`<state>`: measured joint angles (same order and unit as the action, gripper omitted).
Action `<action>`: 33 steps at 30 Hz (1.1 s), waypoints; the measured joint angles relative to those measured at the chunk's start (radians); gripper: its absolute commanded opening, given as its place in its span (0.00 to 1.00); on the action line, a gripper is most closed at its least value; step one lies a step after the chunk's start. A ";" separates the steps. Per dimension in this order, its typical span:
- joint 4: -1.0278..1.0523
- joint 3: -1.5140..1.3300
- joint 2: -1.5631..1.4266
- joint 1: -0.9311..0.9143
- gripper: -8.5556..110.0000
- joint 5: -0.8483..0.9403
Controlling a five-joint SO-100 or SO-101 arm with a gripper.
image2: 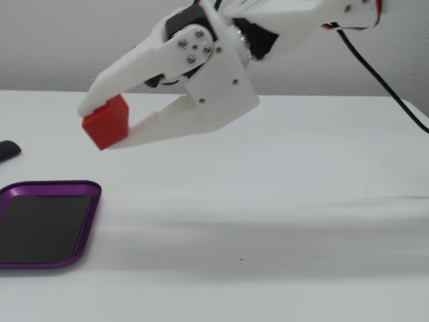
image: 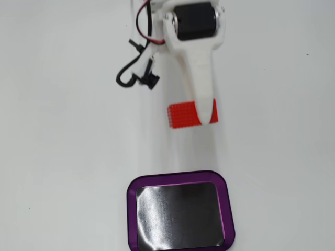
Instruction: Pick up the cube and place it in the box.
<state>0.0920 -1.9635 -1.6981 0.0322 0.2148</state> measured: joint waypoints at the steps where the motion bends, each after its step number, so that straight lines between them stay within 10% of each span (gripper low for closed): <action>1: 0.014 0.041 0.052 0.000 0.07 0.000; 33: 0.345 0.581 0.518 -0.032 0.13 -0.166</action>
<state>0.4372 -1.3821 -1.1796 0.0000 0.0491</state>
